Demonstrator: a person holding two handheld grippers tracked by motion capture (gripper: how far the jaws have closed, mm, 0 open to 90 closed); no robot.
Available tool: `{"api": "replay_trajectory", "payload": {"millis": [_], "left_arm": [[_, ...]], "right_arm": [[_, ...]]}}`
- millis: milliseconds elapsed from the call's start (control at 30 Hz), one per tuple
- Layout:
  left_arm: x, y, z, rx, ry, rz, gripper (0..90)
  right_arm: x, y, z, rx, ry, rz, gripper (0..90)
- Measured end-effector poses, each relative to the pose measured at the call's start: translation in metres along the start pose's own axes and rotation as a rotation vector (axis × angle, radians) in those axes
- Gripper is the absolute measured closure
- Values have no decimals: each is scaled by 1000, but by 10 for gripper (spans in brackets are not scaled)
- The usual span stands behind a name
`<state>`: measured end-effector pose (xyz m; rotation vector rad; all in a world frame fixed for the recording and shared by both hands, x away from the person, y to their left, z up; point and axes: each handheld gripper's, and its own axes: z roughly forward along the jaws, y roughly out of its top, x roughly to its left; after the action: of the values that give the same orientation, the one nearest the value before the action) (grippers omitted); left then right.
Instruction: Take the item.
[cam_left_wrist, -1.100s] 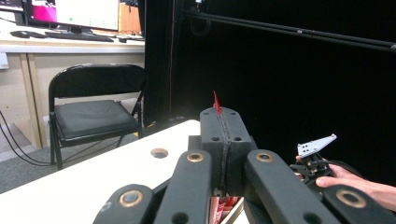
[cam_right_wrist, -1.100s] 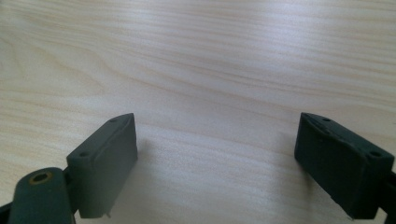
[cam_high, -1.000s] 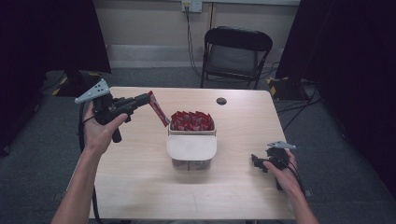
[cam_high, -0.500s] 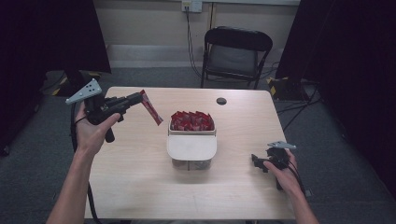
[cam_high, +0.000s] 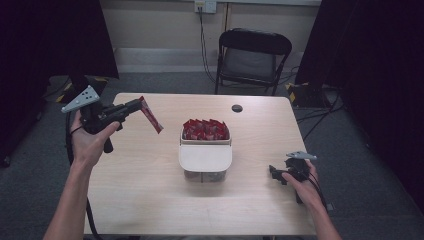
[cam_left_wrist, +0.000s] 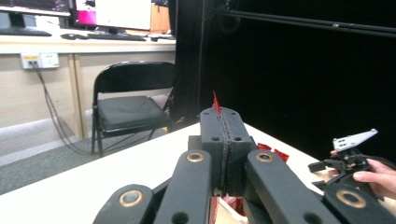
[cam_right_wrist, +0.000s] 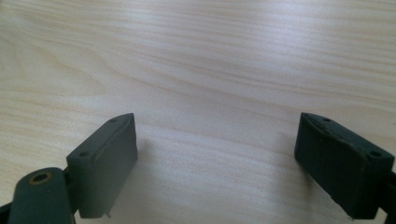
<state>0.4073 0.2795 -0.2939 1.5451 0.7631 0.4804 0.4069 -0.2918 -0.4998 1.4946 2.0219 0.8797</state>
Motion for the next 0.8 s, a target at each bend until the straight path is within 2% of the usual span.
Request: {"api": "replay_trajectory", "payload": {"millis": [100,267,333,467,533,800], "left_arm": [[3,-3,-4,-2,16,23,898],[10,-8,-9,6,34,23,898],[14,-11,-11,0,36,10,898],[22,-19,-15,22,78,-1,898],[26,-24,-17,28,114,4,898],[41,-44,-19,62,166,-19,899]], "right_arm": [[0,0,0,0,0,0,126],[0,0,0,0,0,-1,126],[0,0,0,0,0,-1,126],[0,0,0,-1,1,-2,126],[0,0,0,0,0,-2,126],[0,0,0,0,0,-2,126]]}}
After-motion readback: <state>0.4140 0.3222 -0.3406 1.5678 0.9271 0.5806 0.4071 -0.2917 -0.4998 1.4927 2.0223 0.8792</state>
